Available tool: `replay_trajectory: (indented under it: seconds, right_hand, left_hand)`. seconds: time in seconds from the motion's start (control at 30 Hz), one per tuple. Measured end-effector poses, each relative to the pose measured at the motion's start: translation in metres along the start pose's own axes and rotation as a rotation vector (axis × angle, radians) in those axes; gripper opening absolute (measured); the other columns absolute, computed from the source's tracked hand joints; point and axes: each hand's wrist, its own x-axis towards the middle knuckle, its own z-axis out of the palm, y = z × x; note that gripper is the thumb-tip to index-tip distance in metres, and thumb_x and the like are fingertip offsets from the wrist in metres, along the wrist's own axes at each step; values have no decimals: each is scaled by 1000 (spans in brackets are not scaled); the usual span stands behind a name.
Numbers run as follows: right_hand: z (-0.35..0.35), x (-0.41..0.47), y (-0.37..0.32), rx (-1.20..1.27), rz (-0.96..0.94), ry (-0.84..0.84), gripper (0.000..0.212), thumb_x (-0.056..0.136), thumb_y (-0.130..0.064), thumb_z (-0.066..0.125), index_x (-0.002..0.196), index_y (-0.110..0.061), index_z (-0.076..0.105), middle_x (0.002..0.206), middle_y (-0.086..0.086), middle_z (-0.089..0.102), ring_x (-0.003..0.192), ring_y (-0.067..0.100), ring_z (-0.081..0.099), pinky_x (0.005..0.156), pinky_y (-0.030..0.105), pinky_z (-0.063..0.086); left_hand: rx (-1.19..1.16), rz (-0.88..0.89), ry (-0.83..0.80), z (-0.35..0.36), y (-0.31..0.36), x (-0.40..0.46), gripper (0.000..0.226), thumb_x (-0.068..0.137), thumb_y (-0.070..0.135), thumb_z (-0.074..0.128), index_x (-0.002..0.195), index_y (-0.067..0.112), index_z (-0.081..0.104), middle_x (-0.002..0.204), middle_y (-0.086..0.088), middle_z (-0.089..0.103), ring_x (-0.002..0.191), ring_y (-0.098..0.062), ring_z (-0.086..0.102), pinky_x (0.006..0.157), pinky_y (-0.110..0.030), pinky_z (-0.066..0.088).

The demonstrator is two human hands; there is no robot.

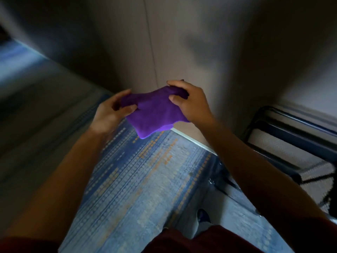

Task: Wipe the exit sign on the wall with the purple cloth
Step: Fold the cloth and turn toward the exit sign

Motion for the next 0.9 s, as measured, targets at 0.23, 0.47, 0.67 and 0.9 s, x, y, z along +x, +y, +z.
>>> replay_trajectory:
  seconds: [0.23, 0.47, 0.67, 0.9]
  right_hand:
    - [36, 27, -8, 158, -81, -148, 35, 85, -7, 74, 114, -27, 76, 110, -13, 76, 110, 8, 70, 107, 35, 52]
    - [32, 44, 0, 347, -76, -287, 31, 85, -2, 77, 106, -24, 78, 102, -11, 78, 99, 7, 71, 97, 28, 56]
    - [14, 54, 11, 304, -104, -318, 20, 80, -19, 84, 93, -34, 80, 93, -11, 79, 90, 8, 73, 87, 29, 57]
    - [8, 44, 23, 309, -37, -347, 12, 75, -42, 84, 86, -42, 79, 82, -11, 78, 79, 9, 73, 78, 34, 57]
  left_hand:
    - [511, 60, 108, -28, 2, -36, 67, 75, 13, 89, 136, 23, 62, 113, 7, 69, 98, 1, 65, 96, -12, 47]
    - [667, 66, 258, -28, 2, -51, 44, 72, 27, 90, 109, 37, 67, 103, 10, 62, 89, 5, 62, 85, -12, 49]
    - [436, 117, 260, -19, 11, -62, 25, 84, 19, 81, 95, 40, 74, 109, 10, 72, 105, -7, 67, 96, -27, 54]
    - [-305, -33, 430, 34, 10, -71, 17, 98, 24, 61, 82, 25, 68, 75, 1, 67, 67, -9, 64, 63, -23, 54]
